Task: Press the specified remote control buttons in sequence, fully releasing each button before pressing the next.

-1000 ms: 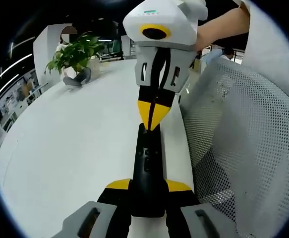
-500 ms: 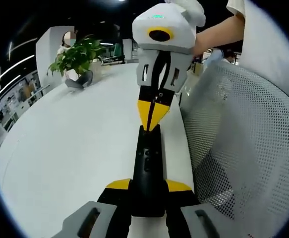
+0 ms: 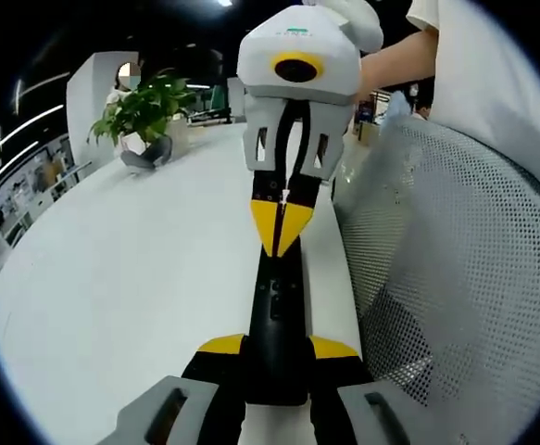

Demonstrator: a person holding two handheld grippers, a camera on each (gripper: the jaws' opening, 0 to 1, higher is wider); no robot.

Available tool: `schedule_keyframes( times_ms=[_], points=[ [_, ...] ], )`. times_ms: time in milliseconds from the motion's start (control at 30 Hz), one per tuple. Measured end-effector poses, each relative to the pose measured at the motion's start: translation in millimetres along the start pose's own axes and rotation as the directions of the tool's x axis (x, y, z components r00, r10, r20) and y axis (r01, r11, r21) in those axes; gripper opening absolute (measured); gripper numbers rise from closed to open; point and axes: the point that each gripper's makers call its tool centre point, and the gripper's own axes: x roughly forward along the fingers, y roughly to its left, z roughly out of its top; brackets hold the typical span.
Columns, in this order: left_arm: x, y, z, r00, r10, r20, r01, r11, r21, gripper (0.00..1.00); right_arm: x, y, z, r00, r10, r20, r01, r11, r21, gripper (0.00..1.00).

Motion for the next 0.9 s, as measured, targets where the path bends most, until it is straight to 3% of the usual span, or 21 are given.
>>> schedule_keyframes(
  times_ms=[167,300,500,800,900],
  points=[
    [0.3,0.1,0.3,1.000,-0.002,0.004,0.002,1.000,0.002,0.24,-0.1,0.3,0.1,1.000,0.000,-0.010,0.000,1.000,-0.018,0.00],
    [0.5,-0.1,0.6,1.000,-0.004,0.011,0.004,1.000,0.005,0.24,0.7,1.8,1.6,1.000,0.004,0.017,-0.004,1.000,0.001,0.00],
    [1.3,0.0,1.5,1.000,-0.006,-0.005,0.006,1.000,0.003,0.24,3.0,-0.1,2.0,0.999,0.037,0.020,-0.039,0.995,0.092,0.00],
    [4.5,-1.3,3.5,1.000,0.011,-0.022,-0.011,1.000,0.010,0.27,3.9,3.1,1.0,1.000,0.000,-0.010,-0.001,1.000,-0.013,0.00],
    [4.5,0.0,2.5,1.000,0.013,-0.029,-0.013,1.000,0.012,0.25,2.7,2.1,1.4,1.000,-0.005,0.027,0.004,0.999,0.035,0.00]
  ],
)
